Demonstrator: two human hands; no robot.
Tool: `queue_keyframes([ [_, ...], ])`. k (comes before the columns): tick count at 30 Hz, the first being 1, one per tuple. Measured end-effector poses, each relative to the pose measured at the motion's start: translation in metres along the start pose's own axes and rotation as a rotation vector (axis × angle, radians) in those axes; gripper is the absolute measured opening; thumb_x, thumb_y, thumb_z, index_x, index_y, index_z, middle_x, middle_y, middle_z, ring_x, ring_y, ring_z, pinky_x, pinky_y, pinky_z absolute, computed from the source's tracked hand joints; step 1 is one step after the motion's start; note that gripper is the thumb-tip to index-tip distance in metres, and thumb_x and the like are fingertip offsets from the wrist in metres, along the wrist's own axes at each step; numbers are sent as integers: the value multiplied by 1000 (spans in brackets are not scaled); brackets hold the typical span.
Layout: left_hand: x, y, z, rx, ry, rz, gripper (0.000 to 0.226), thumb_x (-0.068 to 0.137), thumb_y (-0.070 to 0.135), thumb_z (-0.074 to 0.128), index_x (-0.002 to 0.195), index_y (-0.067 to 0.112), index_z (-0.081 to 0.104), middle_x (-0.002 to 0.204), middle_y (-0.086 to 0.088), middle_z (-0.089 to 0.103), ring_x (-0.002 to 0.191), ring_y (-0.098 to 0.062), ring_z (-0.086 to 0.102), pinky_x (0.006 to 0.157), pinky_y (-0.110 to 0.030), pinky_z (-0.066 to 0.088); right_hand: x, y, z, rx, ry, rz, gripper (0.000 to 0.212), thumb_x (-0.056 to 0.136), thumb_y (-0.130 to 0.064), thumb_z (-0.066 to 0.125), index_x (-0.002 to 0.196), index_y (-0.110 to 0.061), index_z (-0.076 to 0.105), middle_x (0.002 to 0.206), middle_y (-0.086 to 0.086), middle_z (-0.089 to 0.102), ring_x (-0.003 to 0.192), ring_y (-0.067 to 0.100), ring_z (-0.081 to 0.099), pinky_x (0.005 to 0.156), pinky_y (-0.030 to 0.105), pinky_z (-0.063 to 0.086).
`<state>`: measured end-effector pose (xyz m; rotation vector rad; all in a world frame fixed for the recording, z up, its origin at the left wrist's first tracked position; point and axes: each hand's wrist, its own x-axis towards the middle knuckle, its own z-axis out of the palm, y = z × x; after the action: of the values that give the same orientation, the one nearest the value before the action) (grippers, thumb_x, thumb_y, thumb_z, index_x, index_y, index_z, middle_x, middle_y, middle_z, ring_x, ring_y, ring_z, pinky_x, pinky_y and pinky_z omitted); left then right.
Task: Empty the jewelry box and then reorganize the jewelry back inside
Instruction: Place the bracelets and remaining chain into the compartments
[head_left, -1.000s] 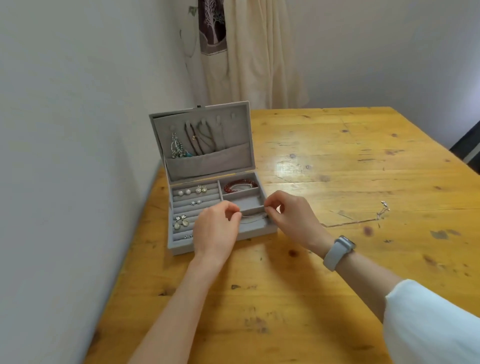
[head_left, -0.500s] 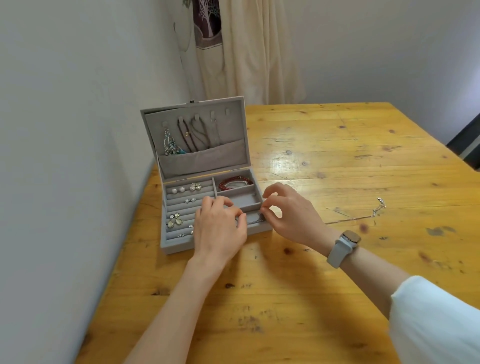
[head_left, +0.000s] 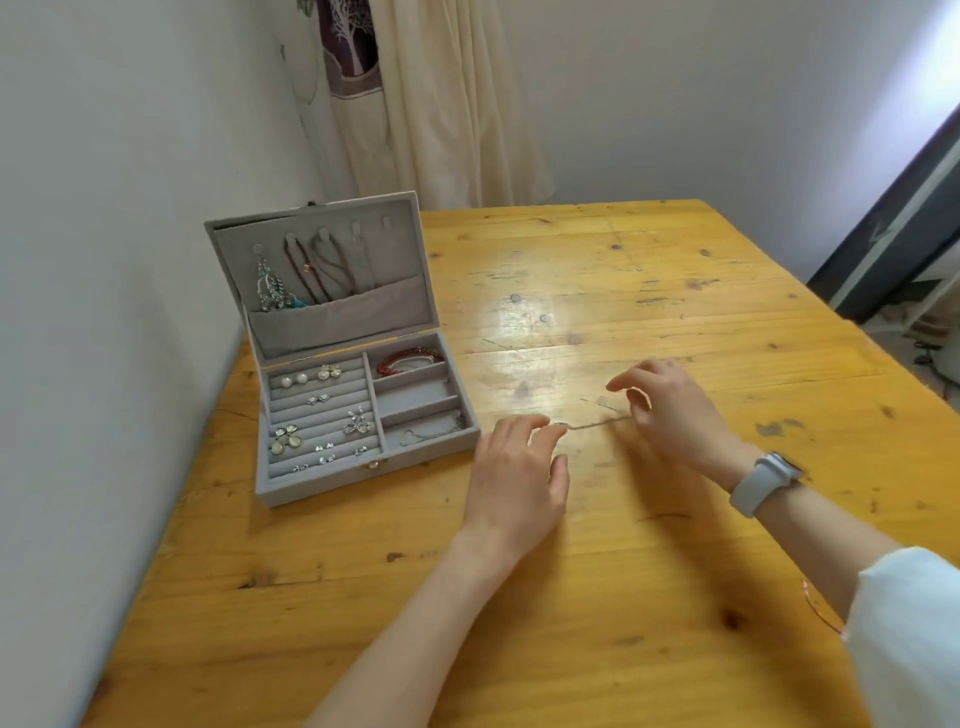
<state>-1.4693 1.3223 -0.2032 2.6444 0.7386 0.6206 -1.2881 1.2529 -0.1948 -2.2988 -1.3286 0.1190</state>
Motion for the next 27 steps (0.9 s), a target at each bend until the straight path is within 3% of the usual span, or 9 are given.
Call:
queue_keyframes([
  [3,14,16,16,57,-158,-40,41,91,28,44,130,14,48,137,-7,45,130,-25,33,106,-46,27,-2,38,-15,-141,-153,103,27,91,-23,48,117,-25,57,129,2,44,123,23,32,101,46,27],
  [5,23,22,25,120,-208,-49,42,94,32,40,134,17,41,142,-3,37,134,-21,25,110,-43,16,-4,51,-19,-76,-167,140,19,90,-27,52,106,-23,61,130,2,44,123,22,32,101,47,25],
  [7,31,25,31,153,-216,-63,40,94,34,38,132,20,43,139,0,38,132,-18,26,110,-41,13,-5,55,-20,-56,-127,134,13,89,-25,53,97,-17,61,126,3,47,120,22,34,99,46,26],
  [12,50,35,37,70,-183,-110,40,92,32,43,131,23,45,136,4,43,129,-14,30,110,-39,12,-5,58,-26,-49,-126,49,8,94,-15,41,95,-14,49,111,4,52,110,23,42,91,37,28],
  [16,79,58,32,-378,-278,-131,55,87,27,57,138,24,36,137,7,45,129,-10,35,109,-35,21,-4,48,-75,282,-45,-26,11,93,-9,42,85,-14,46,72,3,56,69,23,53,62,28,40],
  [19,97,86,18,-852,-474,-144,53,88,20,59,137,20,38,117,8,61,116,-5,50,98,-24,37,-1,41,-112,351,50,-138,10,91,-7,49,82,-12,51,64,-4,50,55,5,47,54,15,39],
  [23,116,115,4,-1016,-522,-151,16,92,18,54,103,12,64,76,2,67,87,-16,66,90,-30,49,0,58,-136,472,162,-79,5,90,-7,51,88,-8,55,68,-1,55,59,3,51,59,18,44],
  [25,126,125,-1,-1113,-516,-269,16,94,17,51,95,9,64,70,1,64,80,-19,65,90,-36,50,-5,76,-131,584,223,89,12,92,-6,46,101,-9,54,85,5,61,73,7,57,66,23,48],
  [27,138,130,-6,-1229,-515,-374,15,94,14,49,94,7,63,74,-2,64,79,-21,65,90,-39,51,-15,90,-112,710,143,236,29,91,1,40,116,-10,51,105,4,61,95,13,59,78,24,48],
])
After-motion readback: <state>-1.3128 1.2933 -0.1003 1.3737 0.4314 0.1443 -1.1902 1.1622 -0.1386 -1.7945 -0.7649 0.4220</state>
